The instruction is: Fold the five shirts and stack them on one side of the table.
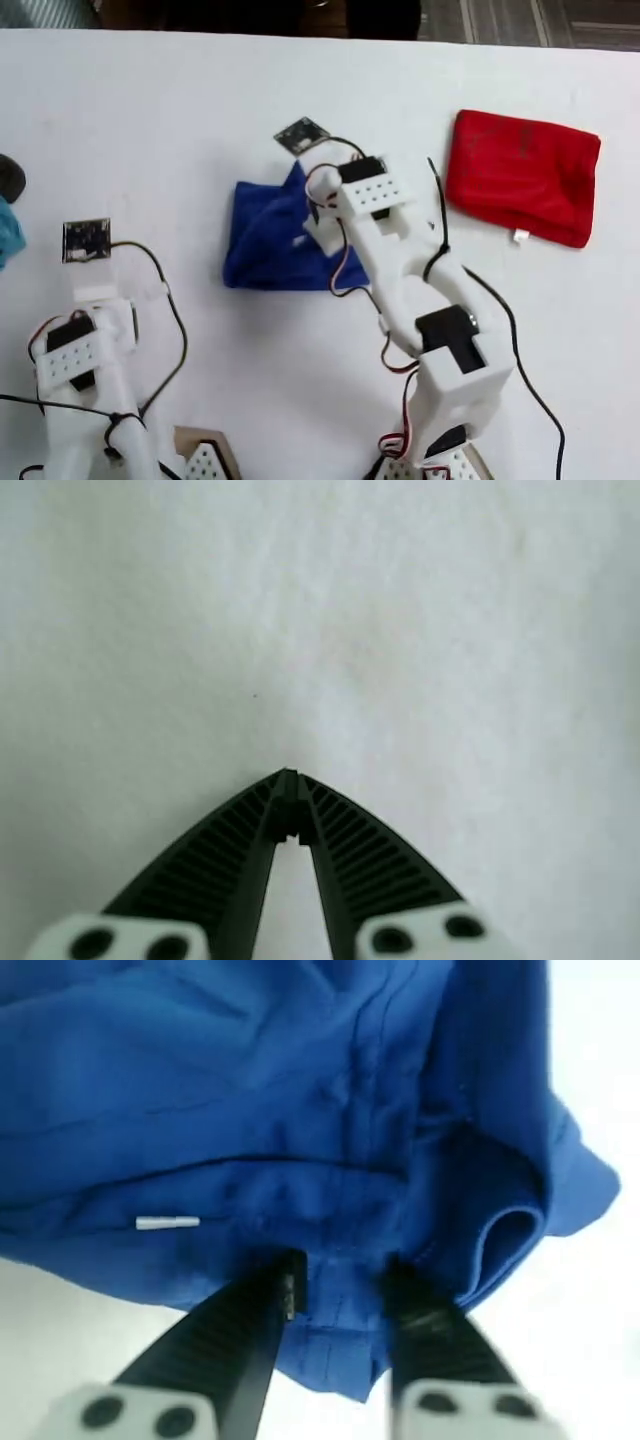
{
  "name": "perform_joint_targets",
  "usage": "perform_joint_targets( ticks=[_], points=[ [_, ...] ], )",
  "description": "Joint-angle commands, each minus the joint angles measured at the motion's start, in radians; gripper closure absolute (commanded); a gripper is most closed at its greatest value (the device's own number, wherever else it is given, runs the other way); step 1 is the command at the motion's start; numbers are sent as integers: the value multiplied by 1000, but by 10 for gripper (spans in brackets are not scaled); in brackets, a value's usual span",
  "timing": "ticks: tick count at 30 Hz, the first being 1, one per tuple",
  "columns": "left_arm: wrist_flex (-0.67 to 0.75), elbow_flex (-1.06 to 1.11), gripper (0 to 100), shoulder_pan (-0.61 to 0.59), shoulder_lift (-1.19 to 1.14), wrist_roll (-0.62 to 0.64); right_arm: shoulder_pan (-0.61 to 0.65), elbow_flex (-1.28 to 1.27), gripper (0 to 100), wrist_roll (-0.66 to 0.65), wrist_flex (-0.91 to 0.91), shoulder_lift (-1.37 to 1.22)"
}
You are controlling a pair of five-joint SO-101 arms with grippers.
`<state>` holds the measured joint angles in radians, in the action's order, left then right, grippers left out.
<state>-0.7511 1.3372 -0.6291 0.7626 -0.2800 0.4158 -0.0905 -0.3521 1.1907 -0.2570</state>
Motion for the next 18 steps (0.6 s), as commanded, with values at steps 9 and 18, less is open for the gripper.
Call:
perform_joint_targets(
  ticks=[9,18],
  points=[
    [14,-4,974,-6,18,9,-51,40,979,8,-42,15],
    [14,-4,974,-6,18,9,-56,32,979,0,104,202]
  ],
)
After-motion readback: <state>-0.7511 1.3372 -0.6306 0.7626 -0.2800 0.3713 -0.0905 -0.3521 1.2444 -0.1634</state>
